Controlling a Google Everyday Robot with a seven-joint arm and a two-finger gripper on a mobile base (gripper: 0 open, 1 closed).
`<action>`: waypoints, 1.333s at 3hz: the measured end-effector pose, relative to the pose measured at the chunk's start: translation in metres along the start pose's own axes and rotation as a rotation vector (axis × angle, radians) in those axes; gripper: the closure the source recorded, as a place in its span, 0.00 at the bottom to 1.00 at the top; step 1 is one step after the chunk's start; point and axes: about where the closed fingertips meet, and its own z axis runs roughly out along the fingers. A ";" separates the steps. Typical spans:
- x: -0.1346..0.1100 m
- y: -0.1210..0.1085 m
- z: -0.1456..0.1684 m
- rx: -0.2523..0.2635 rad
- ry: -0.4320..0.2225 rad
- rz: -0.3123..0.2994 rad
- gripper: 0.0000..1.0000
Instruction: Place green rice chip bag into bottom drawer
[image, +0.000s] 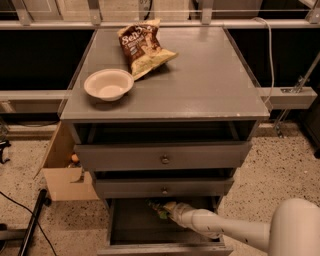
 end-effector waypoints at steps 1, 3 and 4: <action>0.011 0.004 0.007 -0.008 0.052 -0.019 1.00; 0.030 0.018 0.018 -0.030 0.067 0.043 1.00; 0.038 0.026 0.023 -0.070 0.033 0.111 1.00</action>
Offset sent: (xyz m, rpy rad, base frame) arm 0.0237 -0.0189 -0.0285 -0.0580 -0.0061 -0.0791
